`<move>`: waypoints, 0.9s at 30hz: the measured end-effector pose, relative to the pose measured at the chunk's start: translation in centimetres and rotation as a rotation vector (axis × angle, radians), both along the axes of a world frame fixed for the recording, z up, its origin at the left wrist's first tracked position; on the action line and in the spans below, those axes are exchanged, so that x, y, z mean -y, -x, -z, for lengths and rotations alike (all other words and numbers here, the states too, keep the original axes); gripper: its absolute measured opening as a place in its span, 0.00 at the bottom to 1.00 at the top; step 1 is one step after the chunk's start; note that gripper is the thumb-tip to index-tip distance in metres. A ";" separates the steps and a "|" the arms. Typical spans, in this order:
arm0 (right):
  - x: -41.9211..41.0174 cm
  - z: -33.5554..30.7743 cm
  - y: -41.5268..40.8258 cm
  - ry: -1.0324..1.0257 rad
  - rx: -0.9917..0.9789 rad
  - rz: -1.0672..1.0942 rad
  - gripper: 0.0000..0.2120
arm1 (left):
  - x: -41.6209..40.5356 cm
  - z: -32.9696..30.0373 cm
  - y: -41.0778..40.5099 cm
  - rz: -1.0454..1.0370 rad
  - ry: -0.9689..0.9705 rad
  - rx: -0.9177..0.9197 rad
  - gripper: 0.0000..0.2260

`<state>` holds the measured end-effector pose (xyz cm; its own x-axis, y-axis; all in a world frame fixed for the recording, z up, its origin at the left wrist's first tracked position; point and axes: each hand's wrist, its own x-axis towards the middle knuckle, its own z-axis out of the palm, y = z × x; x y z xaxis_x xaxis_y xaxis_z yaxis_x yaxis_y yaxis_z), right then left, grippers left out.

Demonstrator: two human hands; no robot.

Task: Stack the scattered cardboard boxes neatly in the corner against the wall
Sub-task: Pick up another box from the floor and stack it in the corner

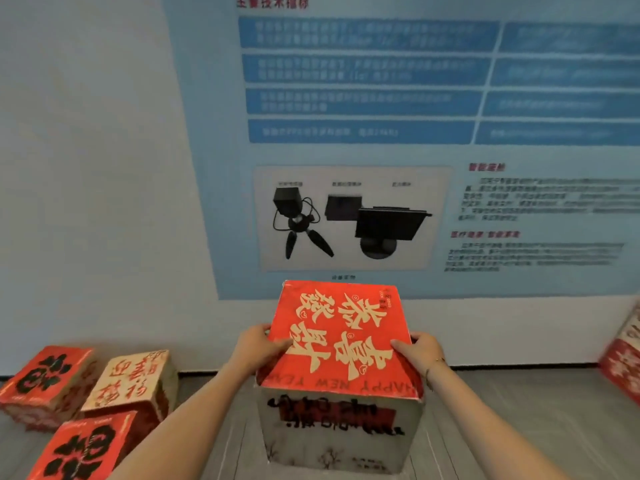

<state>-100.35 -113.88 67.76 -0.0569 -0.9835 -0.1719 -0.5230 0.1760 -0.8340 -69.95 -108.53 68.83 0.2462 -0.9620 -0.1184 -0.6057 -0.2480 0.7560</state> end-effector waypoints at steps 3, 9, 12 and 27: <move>0.9 0.0 4.7 0.003 0.001 0.117 0.09 | 5.1 0.1 4.3 0.118 -0.005 -0.008 0.18; 3.4 -0.3 13.1 0.004 0.047 0.369 0.07 | 14.9 -0.3 13.4 0.375 -0.018 0.012 0.15; 4.4 -0.7 16.9 0.008 0.088 0.486 0.04 | 19.7 -0.9 18.0 0.488 -0.001 0.046 0.15; 0.6 0.5 32.0 0.045 0.144 1.032 0.05 | 30.0 -0.9 42.5 1.012 0.069 0.123 0.21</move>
<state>-132.38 -114.50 67.26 -0.8553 -0.4747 -0.2078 -0.0318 0.4482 -0.8934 -112.41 -138.57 69.76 -0.6791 -0.7292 -0.0838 -0.5813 0.4647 0.6679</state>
